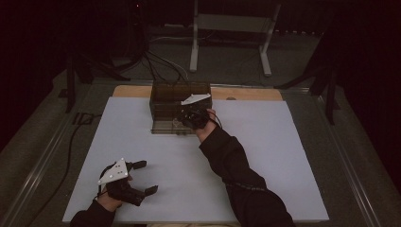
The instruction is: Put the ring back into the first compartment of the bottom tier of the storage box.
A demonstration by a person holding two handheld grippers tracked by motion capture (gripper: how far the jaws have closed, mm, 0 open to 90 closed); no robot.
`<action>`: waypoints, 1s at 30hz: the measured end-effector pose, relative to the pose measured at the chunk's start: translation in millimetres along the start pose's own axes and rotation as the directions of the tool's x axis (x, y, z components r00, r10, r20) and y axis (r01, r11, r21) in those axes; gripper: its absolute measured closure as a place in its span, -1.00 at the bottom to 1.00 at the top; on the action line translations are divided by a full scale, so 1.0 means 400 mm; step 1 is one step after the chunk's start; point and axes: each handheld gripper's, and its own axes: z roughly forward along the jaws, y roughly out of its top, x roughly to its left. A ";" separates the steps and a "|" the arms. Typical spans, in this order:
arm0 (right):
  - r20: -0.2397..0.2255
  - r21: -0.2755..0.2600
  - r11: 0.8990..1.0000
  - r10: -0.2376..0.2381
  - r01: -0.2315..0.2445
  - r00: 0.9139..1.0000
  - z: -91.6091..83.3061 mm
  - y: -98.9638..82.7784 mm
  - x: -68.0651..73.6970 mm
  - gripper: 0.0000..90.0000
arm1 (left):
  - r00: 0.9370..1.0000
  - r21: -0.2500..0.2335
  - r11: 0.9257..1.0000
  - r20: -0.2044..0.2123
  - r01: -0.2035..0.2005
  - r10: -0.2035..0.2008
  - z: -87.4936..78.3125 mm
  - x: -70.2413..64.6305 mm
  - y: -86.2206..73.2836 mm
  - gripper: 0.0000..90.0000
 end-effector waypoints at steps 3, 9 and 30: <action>0.001 0.002 1.000 0.000 0.000 1.000 0.009 0.004 0.000 0.96 | 1.000 0.004 1.000 0.001 -0.002 0.002 0.000 0.000 -0.001 -0.98; 0.001 0.009 1.000 0.006 -0.006 1.000 0.028 0.008 0.001 0.96 | 1.000 0.003 1.000 0.002 0.000 0.000 -0.001 0.000 -0.001 -0.98; 0.005 0.036 0.998 0.050 -0.050 0.999 0.113 0.011 0.011 0.96 | 1.000 -0.006 1.000 0.006 -0.001 0.001 -0.002 0.000 0.000 -0.98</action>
